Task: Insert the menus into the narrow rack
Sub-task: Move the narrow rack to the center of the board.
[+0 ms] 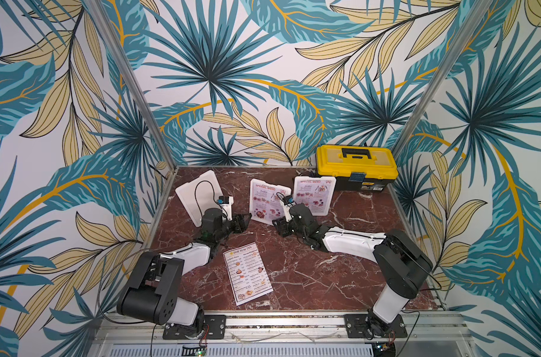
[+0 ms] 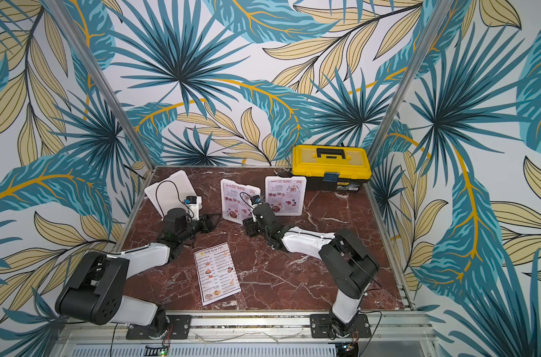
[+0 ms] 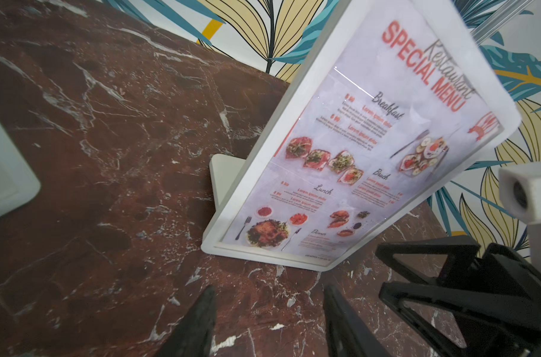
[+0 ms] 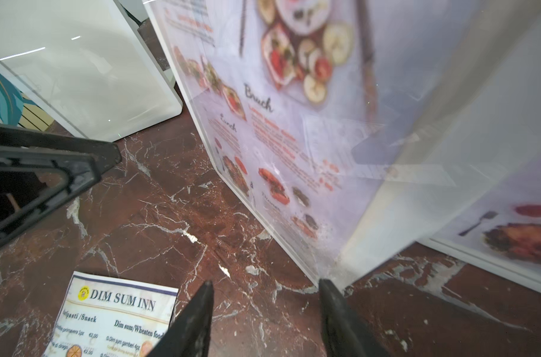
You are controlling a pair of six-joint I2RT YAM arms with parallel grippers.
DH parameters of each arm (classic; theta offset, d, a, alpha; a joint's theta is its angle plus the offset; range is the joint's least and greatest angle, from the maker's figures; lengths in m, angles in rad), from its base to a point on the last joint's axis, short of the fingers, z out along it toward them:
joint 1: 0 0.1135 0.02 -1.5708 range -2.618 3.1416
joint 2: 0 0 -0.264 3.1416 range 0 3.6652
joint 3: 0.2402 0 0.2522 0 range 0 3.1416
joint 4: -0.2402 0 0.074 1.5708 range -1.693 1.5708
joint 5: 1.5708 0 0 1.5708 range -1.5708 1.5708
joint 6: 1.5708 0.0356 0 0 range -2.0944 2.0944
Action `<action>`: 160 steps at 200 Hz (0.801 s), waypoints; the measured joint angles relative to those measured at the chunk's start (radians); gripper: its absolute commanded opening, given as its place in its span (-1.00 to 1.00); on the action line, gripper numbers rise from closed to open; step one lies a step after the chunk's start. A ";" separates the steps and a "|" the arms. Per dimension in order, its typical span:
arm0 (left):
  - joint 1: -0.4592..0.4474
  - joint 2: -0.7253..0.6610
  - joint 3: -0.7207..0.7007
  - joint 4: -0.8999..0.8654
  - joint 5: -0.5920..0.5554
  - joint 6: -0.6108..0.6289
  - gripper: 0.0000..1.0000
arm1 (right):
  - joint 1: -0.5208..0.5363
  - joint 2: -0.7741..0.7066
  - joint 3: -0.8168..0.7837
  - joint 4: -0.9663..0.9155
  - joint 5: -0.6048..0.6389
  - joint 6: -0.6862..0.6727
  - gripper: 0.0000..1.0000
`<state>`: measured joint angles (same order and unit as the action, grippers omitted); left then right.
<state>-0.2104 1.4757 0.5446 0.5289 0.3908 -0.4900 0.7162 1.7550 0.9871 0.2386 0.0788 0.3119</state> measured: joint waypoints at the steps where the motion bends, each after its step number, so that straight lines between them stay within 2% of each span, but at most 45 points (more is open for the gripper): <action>1: 0.000 0.002 0.002 0.000 0.001 -0.001 0.07 | 0.000 0.002 0.002 0.000 0.002 0.001 0.09; 57: -0.005 0.176 0.099 0.002 0.034 -0.047 0.02 | 0.000 0.098 0.082 -0.005 0.046 0.026 0.08; 160: 0.001 0.376 0.247 0.003 0.044 -0.122 -0.01 | -0.056 0.221 0.163 -0.013 0.046 0.068 0.06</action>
<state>-0.2096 1.8519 0.7914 0.5320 0.4347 -0.6125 0.6605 1.9762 1.1503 0.2260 0.1246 0.3794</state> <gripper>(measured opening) 0.495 0.534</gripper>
